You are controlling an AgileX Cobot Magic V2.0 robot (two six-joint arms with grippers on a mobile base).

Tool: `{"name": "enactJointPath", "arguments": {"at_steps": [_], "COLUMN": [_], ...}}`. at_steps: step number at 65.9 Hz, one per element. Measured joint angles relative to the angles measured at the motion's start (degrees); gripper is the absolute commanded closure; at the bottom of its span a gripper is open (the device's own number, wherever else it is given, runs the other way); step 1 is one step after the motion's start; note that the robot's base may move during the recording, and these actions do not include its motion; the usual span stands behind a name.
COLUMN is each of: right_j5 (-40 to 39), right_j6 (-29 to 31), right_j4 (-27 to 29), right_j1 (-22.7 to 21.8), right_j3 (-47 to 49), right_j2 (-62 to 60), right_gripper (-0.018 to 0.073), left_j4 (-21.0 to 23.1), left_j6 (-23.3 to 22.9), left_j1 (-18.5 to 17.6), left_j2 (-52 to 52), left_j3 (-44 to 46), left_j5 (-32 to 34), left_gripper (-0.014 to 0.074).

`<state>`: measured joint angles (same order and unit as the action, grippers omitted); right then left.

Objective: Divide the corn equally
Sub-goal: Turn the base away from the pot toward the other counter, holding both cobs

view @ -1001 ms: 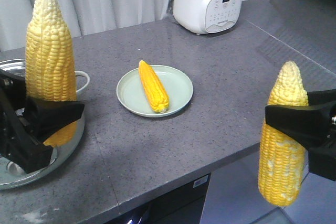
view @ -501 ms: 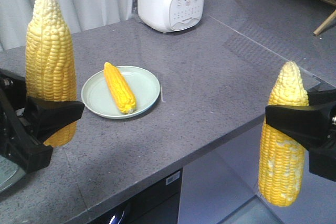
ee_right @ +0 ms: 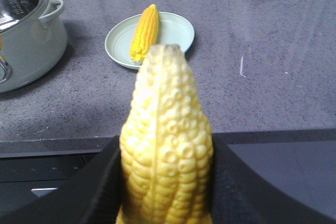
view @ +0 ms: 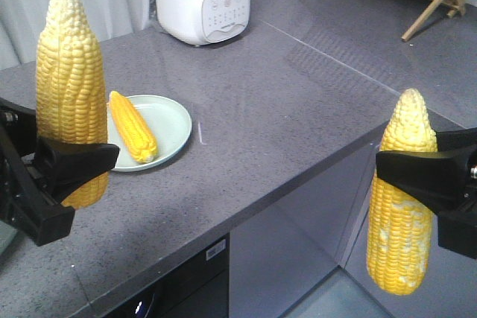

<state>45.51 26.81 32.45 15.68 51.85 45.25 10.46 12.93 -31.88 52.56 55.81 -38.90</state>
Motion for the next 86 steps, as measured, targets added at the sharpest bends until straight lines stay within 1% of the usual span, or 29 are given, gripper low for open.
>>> {"name": "enactJointPath", "arguments": {"at_steps": [86], "right_j5": [0.1], "right_j6": [0.0], "right_j4": [0.0], "right_j1": [0.0], "right_j3": [0.0], "right_j2": [0.0], "right_gripper": [0.0365], "left_j4": [0.0], "left_j6": [0.0], "left_j1": [0.0], "left_j2": [0.0], "left_j3": [0.0], "left_j5": [0.0], "left_gripper": [0.0296]}}
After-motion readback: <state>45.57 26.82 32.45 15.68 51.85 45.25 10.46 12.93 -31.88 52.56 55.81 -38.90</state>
